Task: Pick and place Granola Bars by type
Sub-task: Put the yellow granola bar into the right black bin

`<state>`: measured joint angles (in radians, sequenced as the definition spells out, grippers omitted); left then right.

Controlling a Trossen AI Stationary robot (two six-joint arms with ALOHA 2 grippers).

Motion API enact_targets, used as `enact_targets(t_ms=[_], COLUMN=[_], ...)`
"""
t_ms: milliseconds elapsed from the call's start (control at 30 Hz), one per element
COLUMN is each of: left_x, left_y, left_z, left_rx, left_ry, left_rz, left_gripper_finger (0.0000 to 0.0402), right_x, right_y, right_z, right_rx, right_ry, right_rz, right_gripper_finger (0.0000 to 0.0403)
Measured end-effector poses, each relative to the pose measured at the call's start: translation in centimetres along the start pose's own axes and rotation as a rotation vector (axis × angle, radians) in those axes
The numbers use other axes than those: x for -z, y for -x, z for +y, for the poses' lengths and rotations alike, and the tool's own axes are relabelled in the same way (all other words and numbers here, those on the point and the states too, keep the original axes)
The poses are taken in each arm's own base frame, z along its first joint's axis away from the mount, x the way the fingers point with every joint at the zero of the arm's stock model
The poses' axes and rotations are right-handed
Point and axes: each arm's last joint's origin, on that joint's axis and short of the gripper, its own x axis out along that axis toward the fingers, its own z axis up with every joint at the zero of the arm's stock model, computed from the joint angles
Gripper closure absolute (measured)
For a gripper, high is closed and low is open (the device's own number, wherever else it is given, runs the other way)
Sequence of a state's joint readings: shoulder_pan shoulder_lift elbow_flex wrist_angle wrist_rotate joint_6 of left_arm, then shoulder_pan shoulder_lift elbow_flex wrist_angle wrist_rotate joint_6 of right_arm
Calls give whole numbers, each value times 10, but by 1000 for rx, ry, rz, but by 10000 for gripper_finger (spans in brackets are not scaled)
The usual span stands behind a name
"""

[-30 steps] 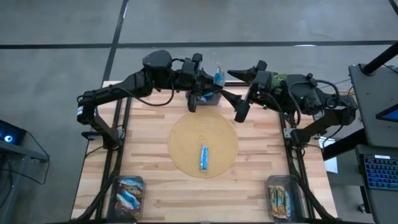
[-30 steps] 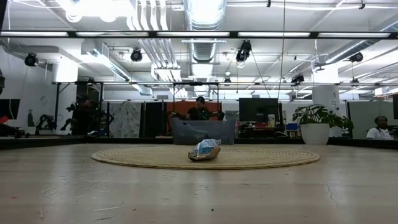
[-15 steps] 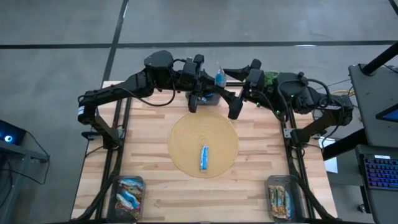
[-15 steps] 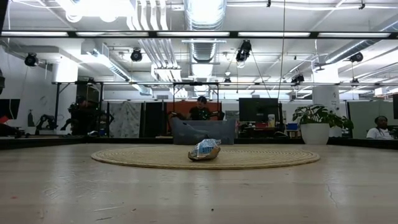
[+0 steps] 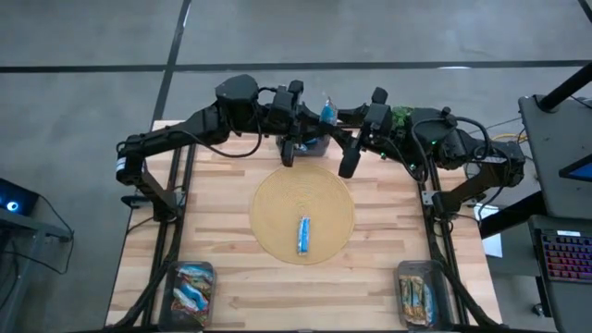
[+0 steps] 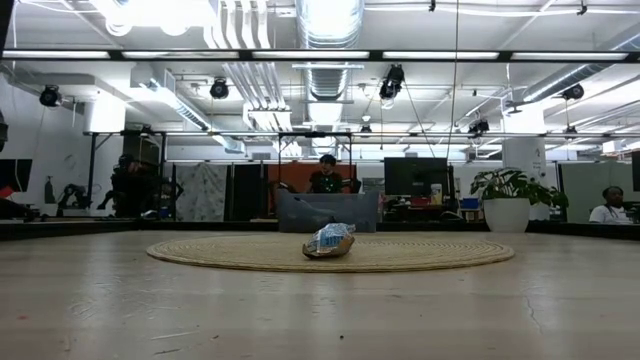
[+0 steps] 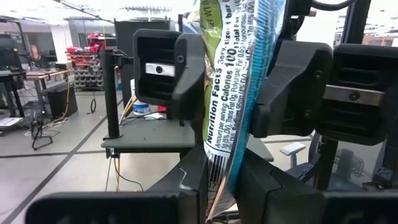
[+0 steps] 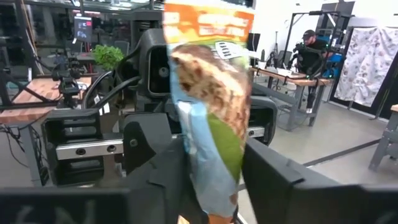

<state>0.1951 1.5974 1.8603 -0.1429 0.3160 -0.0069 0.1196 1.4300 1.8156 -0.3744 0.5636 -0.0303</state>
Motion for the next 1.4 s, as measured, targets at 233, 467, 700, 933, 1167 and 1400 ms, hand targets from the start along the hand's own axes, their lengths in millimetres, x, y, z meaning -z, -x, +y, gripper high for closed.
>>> enact_targets(t_ms=[233,467,700,933,1167,1400], left_x=[0,3,3,-12,-19,-19], left_y=[0,0,7,31,52,61], left_z=[0,1,4,3,-2,-3], left_rx=[1,3,-64,-195,-237,-244], left_ry=[5,10,-18,-99,-113,-106], left_rz=[3,31,97,224,308,344], left_gripper_finger=[359,312,258,250,250,250], right_x=[0,1,-3,-10,4,24], right_y=[0,0,2,12,32,62], right_z=[0,0,-2,-8,-15,-12], right_rx=[0,5,13,3,-147,-344], right_ry=[23,37,36,16,-70,-219], right_rz=[1,5,0,34,338,755], right_gripper_finger=[346,371,374,374,374,374])
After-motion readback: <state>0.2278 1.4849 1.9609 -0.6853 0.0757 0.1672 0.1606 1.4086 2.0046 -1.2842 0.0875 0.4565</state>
